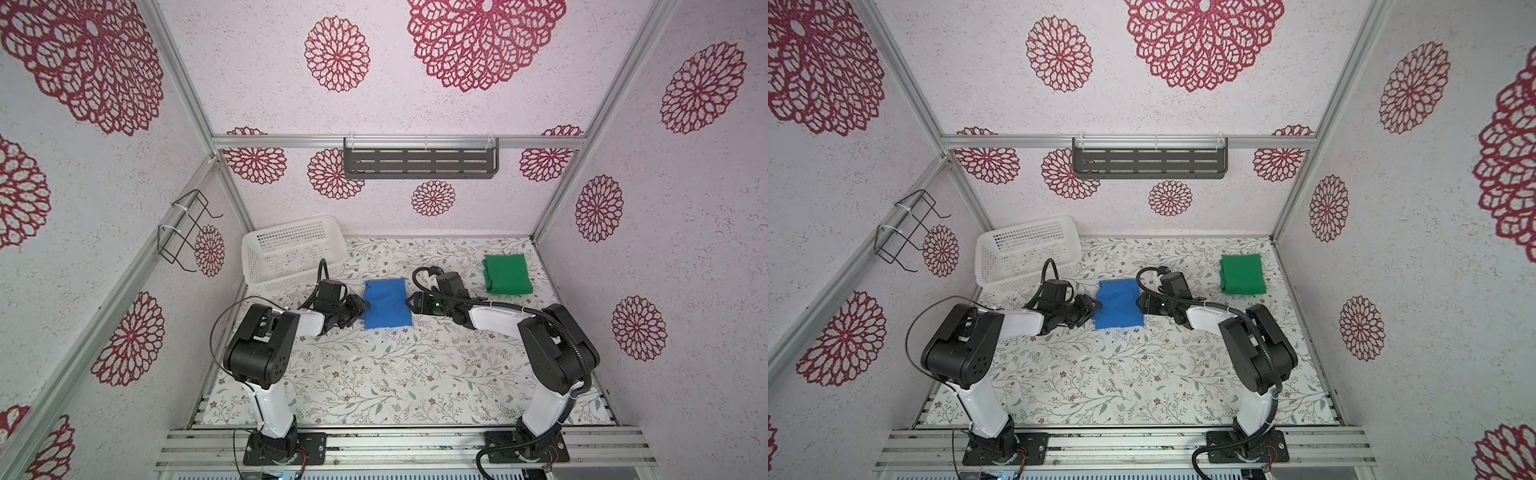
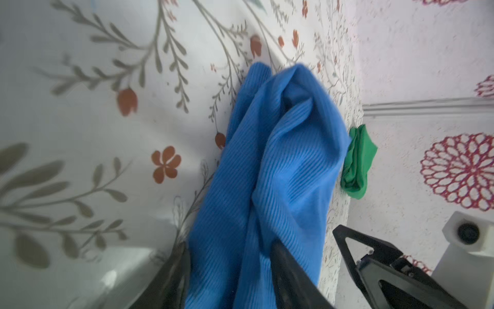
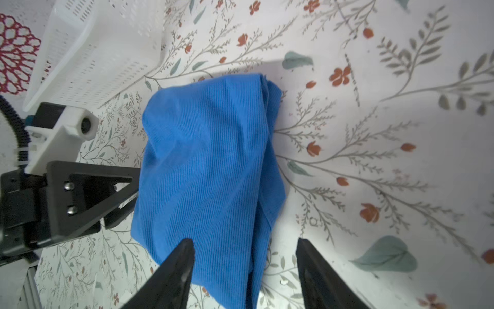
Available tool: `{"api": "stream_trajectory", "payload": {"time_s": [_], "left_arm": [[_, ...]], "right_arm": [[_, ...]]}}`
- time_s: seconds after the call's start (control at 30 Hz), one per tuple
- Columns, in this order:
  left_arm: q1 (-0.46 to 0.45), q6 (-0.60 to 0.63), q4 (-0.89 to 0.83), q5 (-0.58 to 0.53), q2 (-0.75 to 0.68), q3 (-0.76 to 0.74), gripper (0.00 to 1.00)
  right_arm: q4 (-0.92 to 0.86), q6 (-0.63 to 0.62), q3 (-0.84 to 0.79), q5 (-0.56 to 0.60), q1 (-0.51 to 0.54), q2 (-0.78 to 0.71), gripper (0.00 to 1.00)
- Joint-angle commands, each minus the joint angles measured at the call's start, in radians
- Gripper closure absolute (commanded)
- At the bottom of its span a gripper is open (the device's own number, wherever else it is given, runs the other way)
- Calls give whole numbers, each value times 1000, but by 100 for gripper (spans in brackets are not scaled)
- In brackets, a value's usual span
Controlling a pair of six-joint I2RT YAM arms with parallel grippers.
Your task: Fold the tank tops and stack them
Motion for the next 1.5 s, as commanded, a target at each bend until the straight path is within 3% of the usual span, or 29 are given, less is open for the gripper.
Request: {"api": "stream_trajectory", "payload": {"time_s": [0.0,0.1,0.17,0.27,0.33,0.4,0.57,0.67,0.87,1.0,1.1,1.3,1.47], "left_arm": [[-44,-50,89,2,26,-14,61],[-67,-89,136,-3,30,-47,78],[-79,-107,163,-5,26,-67,92],[-74,-114,170,2,-14,-93,94],[-48,-82,101,-6,-71,-105,84],[-18,-35,9,-15,-132,-111,68],[5,33,-117,-25,-185,-77,32],[-17,11,-101,-11,-133,-30,20],[-58,-85,21,-99,-31,-27,5],[-87,-117,60,-129,33,-19,3],[-112,-147,105,-139,74,-26,13],[-138,-184,144,-158,96,-39,49],[-159,-179,136,-152,152,9,68]], "right_arm": [[44,37,-4,-29,16,18,40],[98,92,-34,-35,29,35,50],[138,132,-54,-45,47,47,62],[170,157,-83,-46,68,29,71],[151,141,-104,-13,60,-25,70],[71,87,-100,18,39,-81,63],[-156,-78,-36,52,-19,-118,25],[-197,-129,27,36,-25,-62,11],[-201,-87,138,-30,-33,82,5],[-181,-24,154,-68,-33,135,11],[-150,19,141,-97,-31,166,17],[-74,77,105,-151,-18,193,25],[-47,103,114,-195,-2,212,32]]}}
